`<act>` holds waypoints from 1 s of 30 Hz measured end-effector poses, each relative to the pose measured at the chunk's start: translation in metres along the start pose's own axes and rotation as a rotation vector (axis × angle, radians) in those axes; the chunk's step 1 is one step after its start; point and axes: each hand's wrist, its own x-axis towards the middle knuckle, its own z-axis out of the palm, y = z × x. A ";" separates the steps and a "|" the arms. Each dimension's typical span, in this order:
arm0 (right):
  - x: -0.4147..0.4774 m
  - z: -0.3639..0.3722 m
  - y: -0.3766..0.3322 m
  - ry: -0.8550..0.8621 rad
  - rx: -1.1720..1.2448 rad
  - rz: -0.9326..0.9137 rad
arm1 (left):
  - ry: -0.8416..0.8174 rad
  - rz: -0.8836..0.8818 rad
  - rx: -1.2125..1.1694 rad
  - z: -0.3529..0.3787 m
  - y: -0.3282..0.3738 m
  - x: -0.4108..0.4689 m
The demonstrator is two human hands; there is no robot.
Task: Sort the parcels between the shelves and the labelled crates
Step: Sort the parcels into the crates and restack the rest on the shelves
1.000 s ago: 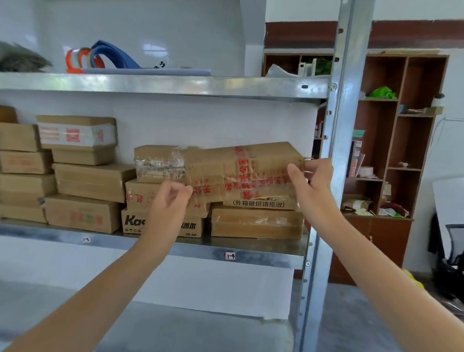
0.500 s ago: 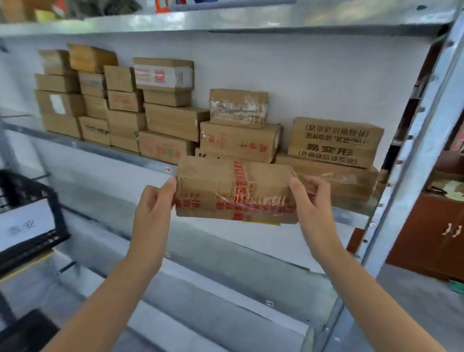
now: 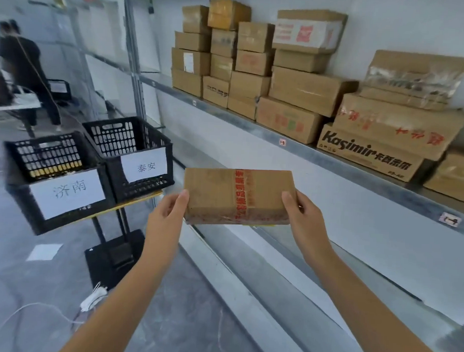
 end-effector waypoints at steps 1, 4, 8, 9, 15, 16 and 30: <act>0.006 0.015 0.000 -0.026 -0.006 0.006 | 0.013 0.000 0.015 -0.012 -0.004 0.008; 0.023 0.060 0.002 -0.096 -0.008 0.028 | 0.077 0.000 0.077 -0.050 -0.016 0.032; 0.043 0.115 0.003 -0.180 0.019 0.097 | 0.172 -0.035 0.110 -0.098 -0.034 0.064; 0.047 0.129 0.003 -0.202 0.025 0.106 | 0.185 -0.039 0.112 -0.109 -0.038 0.072; 0.073 0.203 -0.001 -0.291 -0.013 0.134 | 0.241 -0.058 0.155 -0.161 -0.058 0.113; 0.077 0.216 -0.001 -0.305 -0.009 0.142 | 0.245 -0.060 0.142 -0.169 -0.060 0.119; 0.140 0.350 -0.001 -0.408 0.240 0.316 | 0.360 -0.081 0.106 -0.229 -0.091 0.180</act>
